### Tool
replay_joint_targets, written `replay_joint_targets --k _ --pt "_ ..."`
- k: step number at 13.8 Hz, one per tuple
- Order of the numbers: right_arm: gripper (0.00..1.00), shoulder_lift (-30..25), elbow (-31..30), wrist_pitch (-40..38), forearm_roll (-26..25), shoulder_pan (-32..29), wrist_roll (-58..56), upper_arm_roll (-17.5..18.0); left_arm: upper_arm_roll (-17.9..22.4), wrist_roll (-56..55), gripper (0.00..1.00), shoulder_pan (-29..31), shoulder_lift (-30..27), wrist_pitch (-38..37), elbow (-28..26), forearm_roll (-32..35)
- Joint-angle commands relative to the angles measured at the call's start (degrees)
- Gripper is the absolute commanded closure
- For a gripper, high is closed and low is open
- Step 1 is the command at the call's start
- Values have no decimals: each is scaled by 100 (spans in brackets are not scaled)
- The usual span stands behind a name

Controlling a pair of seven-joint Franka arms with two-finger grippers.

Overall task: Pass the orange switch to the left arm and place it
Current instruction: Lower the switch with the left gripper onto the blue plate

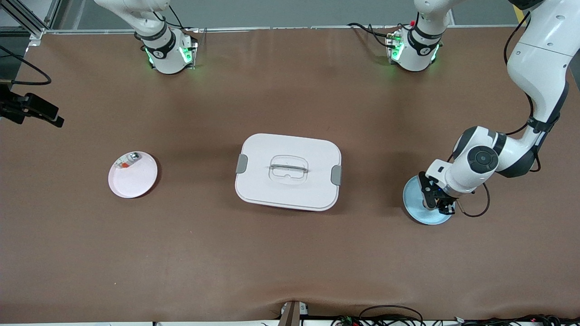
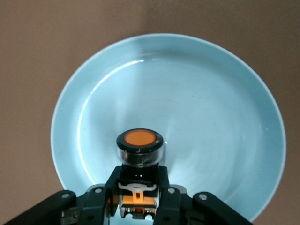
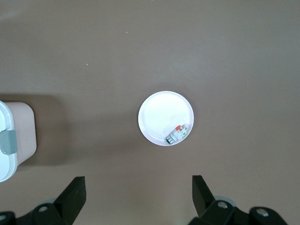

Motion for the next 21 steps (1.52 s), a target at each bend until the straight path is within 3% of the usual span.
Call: replay_joint_targets --k 1,7,8,9,17,21 --pt "0 54 78 12 120 -175 278 78 -13 66 100 108 -118 52 -315 129" --pt "0 54 95 30 120 -149 333 87 -13 5 99 108 -92 52 -325 120" --pt "0 54 95 30 120 -166 333 87 -13 -13 63 108 -91 52 -316 120" --pt "0 54 104 30 120 -175 315 87 -30 -65 1 134 -83 52 -316 120" --pt "0 54 113 30 120 -175 306 87 -188 -399 0 143 -275 44 -96 6" --pt "0 54 113 21 112 -175 297 87 -241 -530 0 161 -600 26 -52 -721"
